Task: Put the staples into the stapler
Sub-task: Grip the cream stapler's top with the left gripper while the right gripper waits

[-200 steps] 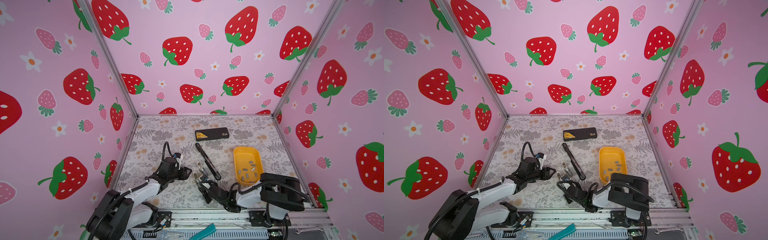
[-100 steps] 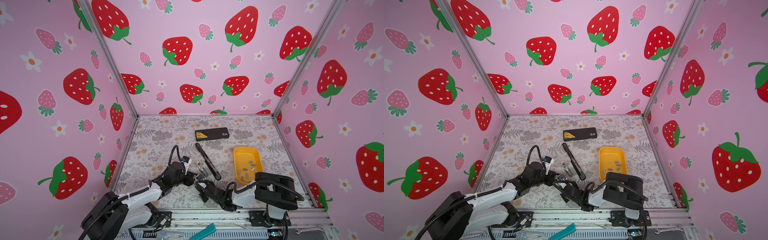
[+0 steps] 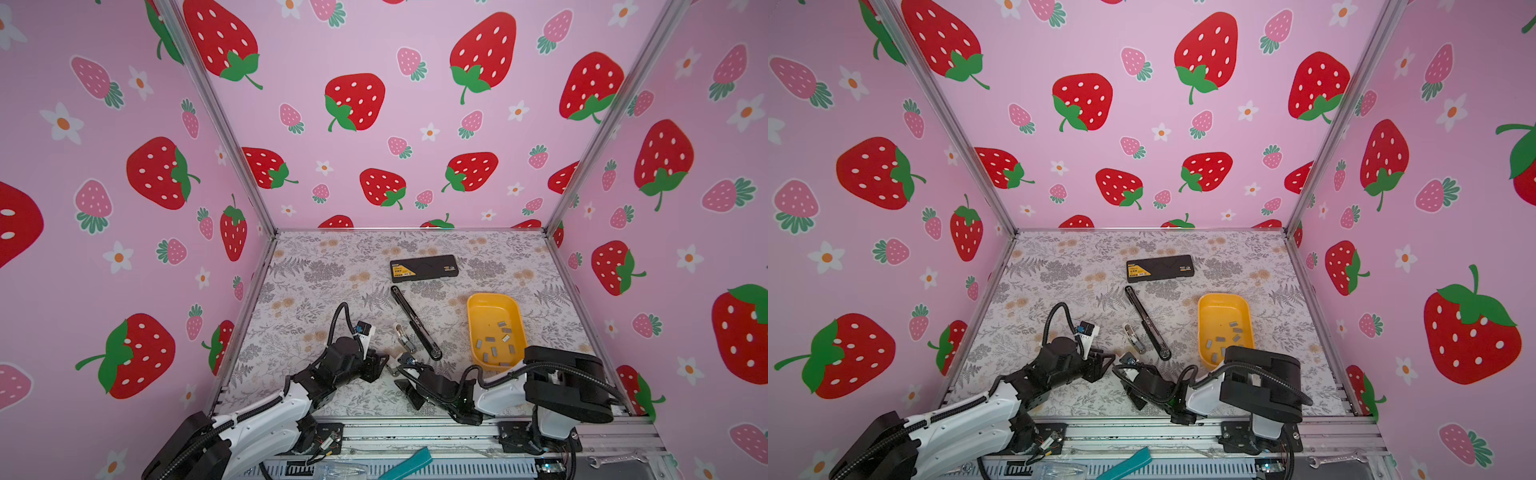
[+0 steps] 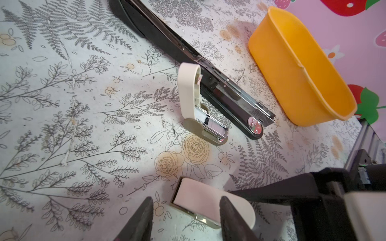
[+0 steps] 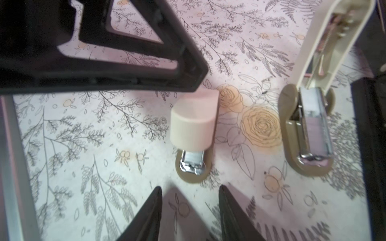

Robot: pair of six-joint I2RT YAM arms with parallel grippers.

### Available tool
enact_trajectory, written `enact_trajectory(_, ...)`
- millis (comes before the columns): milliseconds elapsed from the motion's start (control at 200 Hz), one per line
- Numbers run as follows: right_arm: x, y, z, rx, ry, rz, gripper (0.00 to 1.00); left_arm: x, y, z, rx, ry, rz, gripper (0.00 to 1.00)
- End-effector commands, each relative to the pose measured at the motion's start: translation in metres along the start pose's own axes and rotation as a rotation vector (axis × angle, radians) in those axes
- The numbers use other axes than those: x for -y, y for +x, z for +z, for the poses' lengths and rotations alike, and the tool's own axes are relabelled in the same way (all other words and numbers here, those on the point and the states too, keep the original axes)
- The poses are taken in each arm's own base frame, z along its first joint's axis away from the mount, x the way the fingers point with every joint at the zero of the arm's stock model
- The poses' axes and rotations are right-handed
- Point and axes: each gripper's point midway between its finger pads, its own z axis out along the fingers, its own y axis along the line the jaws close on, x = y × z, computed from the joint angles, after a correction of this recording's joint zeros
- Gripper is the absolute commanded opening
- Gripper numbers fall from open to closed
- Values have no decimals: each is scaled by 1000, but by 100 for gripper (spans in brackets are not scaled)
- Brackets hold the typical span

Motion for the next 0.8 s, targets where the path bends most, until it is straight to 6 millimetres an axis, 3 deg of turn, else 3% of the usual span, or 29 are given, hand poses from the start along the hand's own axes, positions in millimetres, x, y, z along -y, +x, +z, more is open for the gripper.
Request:
enact_trajectory(0, -3, -7, -13, 14, -23, 11, 47, -1, 3, 0, -8, -11, 2, 52)
enact_trajectory(210, -7, -54, -47, 162, -67, 39, 38, 2, 5, -2, -7, -4, 10, 52)
enact_trajectory(325, -4, -76, -54, 212, -42, 49, 30, 2, 5, -3, -2, -6, 11, 52)
enact_trajectory(500, -2, -88, -35, 193, 5, 63, 24, 2, 6, -2, -7, -10, 12, 50)
enact_trajectory(685, -6, -78, -10, 130, 13, 64, 21, 1, 7, -1, -11, -19, 12, 49)
enact_trajectory(705, 6, -78, -6, 125, 38, 80, 20, 1, 7, -1, -11, -19, 12, 49)
enact_trajectory(795, 7, -72, 2, 101, 45, 76, 19, 0, 8, 0, -19, -24, 14, 49)
